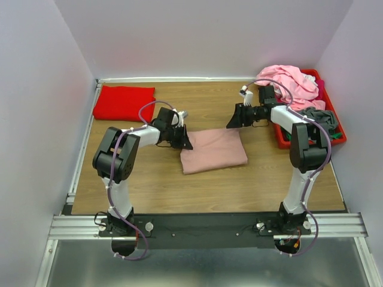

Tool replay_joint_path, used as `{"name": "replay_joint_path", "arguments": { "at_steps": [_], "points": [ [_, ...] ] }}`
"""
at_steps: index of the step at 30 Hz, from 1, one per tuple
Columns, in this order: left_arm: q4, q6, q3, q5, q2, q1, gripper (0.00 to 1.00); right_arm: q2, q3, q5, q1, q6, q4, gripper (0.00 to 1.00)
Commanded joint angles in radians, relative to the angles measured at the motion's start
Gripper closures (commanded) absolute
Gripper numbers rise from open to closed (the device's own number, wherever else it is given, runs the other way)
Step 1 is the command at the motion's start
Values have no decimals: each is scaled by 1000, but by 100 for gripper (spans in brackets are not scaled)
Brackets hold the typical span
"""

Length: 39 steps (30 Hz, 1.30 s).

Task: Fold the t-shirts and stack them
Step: Neatly place the folded tshirt to the corner

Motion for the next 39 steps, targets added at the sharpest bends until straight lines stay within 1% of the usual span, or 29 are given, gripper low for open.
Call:
{"name": "replay_joint_path", "arguments": {
  "at_steps": [1,2,3,4,5,9,10,11,14,17,20,22,23,27,32,33,36,39],
  "points": [
    [-328,104,0,-216,-3,-17,100,-43,-20,-34,-28,-5,-7,45],
    [-349,109,21,-272,-32,-15,100,-46,-20,-36,-31,-5,-7,45],
    [-369,118,67,-394,-87,-15,100,-46,-20,-37,-37,-5,-7,45],
    [-404,121,84,-450,-115,-15,100,-49,-22,-39,-40,-3,-7,45],
    [-418,132,109,-541,-161,-14,100,-49,-22,-41,-45,-3,-7,45],
    [-429,170,144,-743,-218,-14,100,-55,-25,-47,-52,-2,-7,45],
    [-444,190,153,-778,-217,-14,100,-53,-25,-47,-55,-2,-7,45],
    [-450,200,161,-853,-214,-12,100,-53,-26,-48,-55,-2,-7,45],
    [-467,224,192,-973,-206,-6,100,-56,-28,-54,-60,-2,-7,45],
    [-467,233,239,-1028,-194,3,100,-55,-29,-59,-63,-2,-5,45],
    [-486,247,316,-1119,-154,9,100,-59,-31,-64,-63,-2,-7,45],
    [-510,266,386,-1203,-116,8,100,-59,-31,-67,-62,-2,-7,45],
    [-518,282,431,-1255,-91,9,100,-59,-32,-68,-62,-3,-5,45],
    [-513,360,530,-1353,-33,20,100,-55,-32,-80,-63,-3,-7,45],
    [-509,421,644,-1407,49,46,100,-41,-34,-88,-65,-5,-10,45],
    [-510,462,676,-1430,73,54,100,-40,-34,-90,-65,-5,-10,45],
    [-500,508,709,-1485,108,63,100,-40,-32,-99,-65,-3,-10,45],
    [-477,555,753,-1505,121,77,100,-40,-32,-106,-65,-3,-13,44]
  ]
}}
